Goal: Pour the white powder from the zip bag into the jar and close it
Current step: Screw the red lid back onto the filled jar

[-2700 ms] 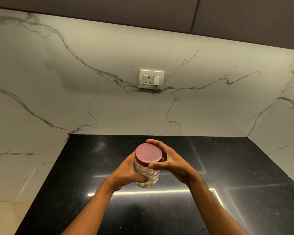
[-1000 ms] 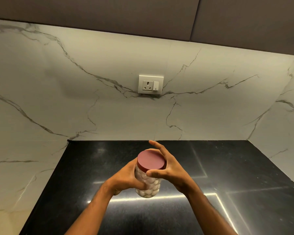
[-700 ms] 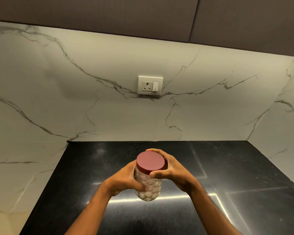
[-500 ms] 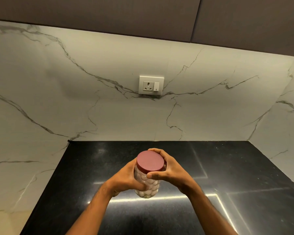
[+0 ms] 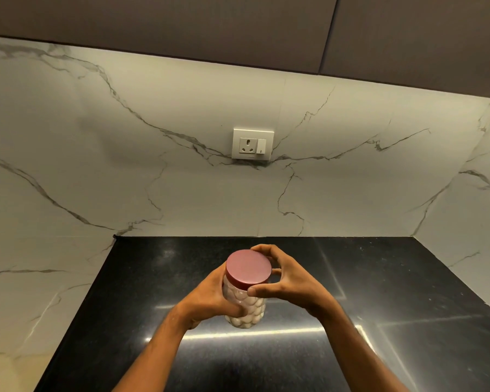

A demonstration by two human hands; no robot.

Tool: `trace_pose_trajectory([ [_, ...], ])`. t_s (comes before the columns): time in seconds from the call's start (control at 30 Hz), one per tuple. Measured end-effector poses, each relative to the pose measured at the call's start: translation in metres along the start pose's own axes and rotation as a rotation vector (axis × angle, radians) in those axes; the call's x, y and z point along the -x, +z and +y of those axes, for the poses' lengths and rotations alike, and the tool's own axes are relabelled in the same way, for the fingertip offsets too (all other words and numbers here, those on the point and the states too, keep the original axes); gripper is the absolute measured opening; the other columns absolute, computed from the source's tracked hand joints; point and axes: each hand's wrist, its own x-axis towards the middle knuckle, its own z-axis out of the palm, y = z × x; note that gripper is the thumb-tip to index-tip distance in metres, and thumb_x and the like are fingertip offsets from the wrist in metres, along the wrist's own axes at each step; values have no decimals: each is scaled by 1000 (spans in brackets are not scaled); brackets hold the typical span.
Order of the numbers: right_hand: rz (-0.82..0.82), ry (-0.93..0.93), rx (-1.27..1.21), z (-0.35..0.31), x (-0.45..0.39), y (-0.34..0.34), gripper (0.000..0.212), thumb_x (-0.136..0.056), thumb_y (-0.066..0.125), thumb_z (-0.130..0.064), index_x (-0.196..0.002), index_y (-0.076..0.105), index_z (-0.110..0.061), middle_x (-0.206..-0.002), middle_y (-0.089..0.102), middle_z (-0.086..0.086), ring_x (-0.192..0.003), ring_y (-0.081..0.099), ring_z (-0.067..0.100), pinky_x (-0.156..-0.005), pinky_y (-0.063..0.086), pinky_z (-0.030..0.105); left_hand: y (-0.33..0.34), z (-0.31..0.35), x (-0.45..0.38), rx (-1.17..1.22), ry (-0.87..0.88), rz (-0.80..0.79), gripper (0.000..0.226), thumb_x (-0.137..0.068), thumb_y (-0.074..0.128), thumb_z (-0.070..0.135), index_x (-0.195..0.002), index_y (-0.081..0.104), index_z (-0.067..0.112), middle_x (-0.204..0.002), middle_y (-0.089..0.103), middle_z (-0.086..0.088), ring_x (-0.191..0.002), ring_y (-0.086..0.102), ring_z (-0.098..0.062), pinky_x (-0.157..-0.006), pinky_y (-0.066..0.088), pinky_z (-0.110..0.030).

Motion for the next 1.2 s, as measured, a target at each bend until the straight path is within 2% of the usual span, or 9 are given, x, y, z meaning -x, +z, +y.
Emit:
trace_pose_trajectory([
  [0.17, -115, 2, -128, -3, 3, -3, 79, -69, 87, -28, -137, 47, -37, -132, 54, -16, -124, 53, 8, -101, 52, 31, -1, 4, 0, 4, -36, -134, 90, -63, 83, 7, -141, 40, 21, -131, 61, -3, -124, 60, -22, -100, 53, -37],
  [0.43, 73, -2, -75, 1, 0, 12, 81, -66, 88, -39, -134, 44, -35, -129, 52, -15, -118, 56, 10, -98, 53, 27, 5, 2, -5, -26, -6, 32, 90, -66, 85, 0, -137, 40, 31, -129, 60, 3, -120, 60, -8, -99, 54, -28],
  [0.5, 39, 7, -120, 2, 0, 12, 84, -65, 88, -40, -136, 43, -38, -131, 52, -15, -120, 55, 11, -99, 53, 28, 2, 1, -4, -5, -12, -1, 90, -65, 85, 3, -139, 40, 29, -129, 61, 2, -122, 60, -13, -102, 53, -33],
  [0.67, -66, -7, -184, 0, 1, 6, 80, -66, 87, -34, -136, 49, -37, -132, 56, -16, -124, 55, 11, -99, 53, 33, -3, 2, 1, 86, -43, -129, 86, -65, 83, 3, -138, 43, 21, -124, 67, 2, -123, 61, -23, -95, 55, -33],
  [0.77, 30, -11, -148, -1, 0, 10, 78, -66, 89, -36, -133, 49, -38, -128, 57, -19, -120, 56, 4, -95, 53, 24, 4, -1, -1, 78, -8, -20, 86, -64, 86, 6, -137, 44, 26, -124, 66, 4, -121, 62, -20, -93, 55, -30],
  [0.87, 128, -37, -105, 2, -3, 18, 82, -67, 89, -31, -136, 44, -33, -129, 54, -18, -117, 54, -3, -92, 50, 16, 15, -5, -5, 20, 19, 157, 89, -61, 91, 11, -133, 45, 35, -121, 66, 8, -117, 62, -7, -86, 54, -19],
  [0.93, 135, -47, -98, 3, -3, 20, 86, -68, 89, -27, -139, 41, -32, -132, 52, -16, -119, 55, 2, -96, 50, 19, 18, -8, -6, -22, 40, 228, 89, -59, 94, 16, -132, 46, 35, -124, 64, 9, -116, 61, -3, -87, 55, -18],
  [1.03, 56, -26, -125, 5, -2, 13, 90, -70, 89, -25, -143, 37, -36, -136, 50, -18, -122, 54, 5, -98, 51, 24, 12, -9, -7, -70, 68, 240, 90, -58, 96, 23, -134, 49, 34, -126, 64, 8, -118, 62, -10, -96, 55, -27],
  [1.2, 62, -5, -149, 7, 0, 6, 80, -69, 87, -32, -138, 47, -37, -132, 58, -18, -125, 55, 9, -107, 48, 38, 6, -8, -6, -97, 94, 243, 88, -56, 97, 26, -132, 53, 29, -123, 67, 8, -118, 63, -12, -97, 56, -31],
])
